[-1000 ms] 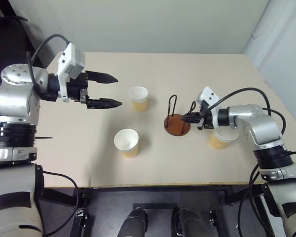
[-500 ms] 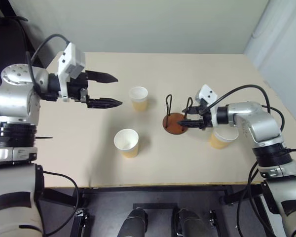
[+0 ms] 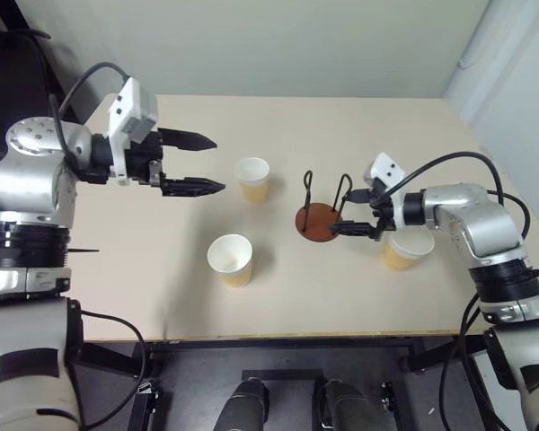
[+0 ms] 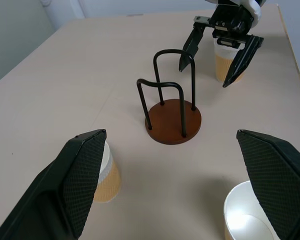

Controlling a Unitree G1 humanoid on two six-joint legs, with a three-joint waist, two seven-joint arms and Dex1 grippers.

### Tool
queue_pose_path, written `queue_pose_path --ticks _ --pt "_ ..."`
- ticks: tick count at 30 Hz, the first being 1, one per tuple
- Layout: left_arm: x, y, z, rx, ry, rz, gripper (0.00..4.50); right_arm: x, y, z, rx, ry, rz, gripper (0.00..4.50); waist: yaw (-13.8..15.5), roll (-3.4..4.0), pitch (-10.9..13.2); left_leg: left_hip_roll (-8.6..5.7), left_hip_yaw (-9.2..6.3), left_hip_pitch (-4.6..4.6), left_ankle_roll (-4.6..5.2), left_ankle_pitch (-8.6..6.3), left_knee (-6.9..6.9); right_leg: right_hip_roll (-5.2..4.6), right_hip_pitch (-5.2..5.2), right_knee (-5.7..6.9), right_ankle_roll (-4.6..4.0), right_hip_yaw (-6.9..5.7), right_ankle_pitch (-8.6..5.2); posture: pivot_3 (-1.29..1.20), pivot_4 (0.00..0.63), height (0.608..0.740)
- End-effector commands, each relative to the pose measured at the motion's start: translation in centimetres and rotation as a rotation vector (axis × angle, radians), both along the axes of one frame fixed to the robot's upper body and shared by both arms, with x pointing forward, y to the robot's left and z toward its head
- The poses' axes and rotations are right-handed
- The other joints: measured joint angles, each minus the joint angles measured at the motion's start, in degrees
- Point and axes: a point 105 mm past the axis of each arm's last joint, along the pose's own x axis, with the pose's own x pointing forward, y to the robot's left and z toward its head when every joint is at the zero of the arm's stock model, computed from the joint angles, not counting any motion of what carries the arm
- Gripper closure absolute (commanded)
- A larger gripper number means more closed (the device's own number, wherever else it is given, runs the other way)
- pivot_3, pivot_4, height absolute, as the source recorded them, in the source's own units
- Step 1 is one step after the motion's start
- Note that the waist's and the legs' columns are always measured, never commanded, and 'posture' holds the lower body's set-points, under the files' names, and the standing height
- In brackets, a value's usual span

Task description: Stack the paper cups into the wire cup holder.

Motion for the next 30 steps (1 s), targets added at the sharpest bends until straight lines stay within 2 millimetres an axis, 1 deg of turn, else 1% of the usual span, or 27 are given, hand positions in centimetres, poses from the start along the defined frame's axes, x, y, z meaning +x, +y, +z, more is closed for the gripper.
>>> queue_pose_path --ticks 1,7,11,16,18,21,22,24,27,30 --pt "-0.3 -0.2 1.6 -0.009 -0.06 -0.013 0.0 0.2 -1.0 1.6 0.003 -0.051 -0.021 0.01 0.0 0.0 0.0 0.0 0.0 0.0 0.0 0.0 0.0 0.0 0.0 0.0 0.0 0.0 0.0 0.0 0.15 0.74" --pt "-0.4 -0.3 1.3 -0.001 -0.045 -0.021 0.0 0.3 -3.1 2.6 0.021 -0.045 -0.088 0.01 0.09 0.0 0.0 -0.01 0.0 -0.02 0.0 0.0 0.01 -0.01 0.01 -0.01 0.0 0.0 0.0 0.0 0.15 0.74" --pt "-0.4 -0.2 1.0 0.012 -0.042 -0.025 0.0 0.0 -3.5 2.9 0.031 -0.041 -0.091 0.01 -0.02 0.0 0.0 0.01 0.0 0.0 0.0 0.0 0.0 0.01 0.01 0.0 0.0 0.0 0.0 0.0 0.15 0.74" --pt "-0.2 0.0 1.1 0.026 -0.067 -0.018 0.0 -0.8 -3.8 4.0 0.044 -0.061 -0.086 0.01 0.0 0.0 0.0 0.01 0.01 -0.01 0.0 0.0 0.0 0.01 0.01 -0.01 0.0 0.0 0.0 0.0 0.15 0.74" --pt "0.2 0.0 1.2 0.039 -0.106 0.0 0.0 -0.9 -4.1 4.4 0.051 -0.073 -0.092 0.01 0.02 0.0 0.0 0.01 0.0 -0.01 0.0 0.0 0.01 0.01 0.01 -0.02 0.0 0.0 0.0 0.0 0.15 0.74" --pt "1.1 0.3 1.1 0.081 -0.159 0.053 0.0 -2.0 -3.7 7.0 0.091 -0.14 -0.049 0.01 0.08 0.0 0.0 0.01 0.0 -0.01 0.01 0.01 0.02 0.0 0.01 -0.01 0.01 0.0 0.0 0.0 0.15 0.74" --pt "1.4 0.5 1.0 0.101 -0.174 0.07 0.0 -2.4 -3.5 7.6 0.092 -0.157 -0.031 0.01 0.06 0.0 0.0 0.0 0.02 -0.01 0.02 0.01 0.02 0.0 0.01 -0.01 0.01 0.01 0.0 0.0 0.15 0.74" --pt "2.2 0.9 0.7 0.135 -0.176 0.118 0.0 -2.8 -3.3 8.0 0.076 -0.174 -0.008 0.01 0.03 0.0 0.0 0.01 0.01 -0.01 0.01 0.01 0.01 0.01 0.01 -0.01 0.01 0.0 -0.01 0.0 0.15 0.74" --pt "3.6 1.9 0.2 0.234 -0.228 0.204 0.0 -3.2 -3.1 8.3 0.071 -0.186 0.006 0.01 0.0 -0.01 -0.01 0.01 0.01 0.01 0.02 0.01 0.02 0.01 0.04 -0.02 0.01 0.01 -0.01 0.0 0.15 0.74" --pt "4.3 2.2 -0.1 0.272 -0.254 0.232 0.0 -3.4 -2.9 8.7 0.076 -0.199 0.019 0.01 0.0 -0.01 0.0 0.0 0.02 0.0 0.03 0.02 0.04 0.01 0.03 -0.03 0.01 0.02 -0.01 0.0 0.15 0.74"
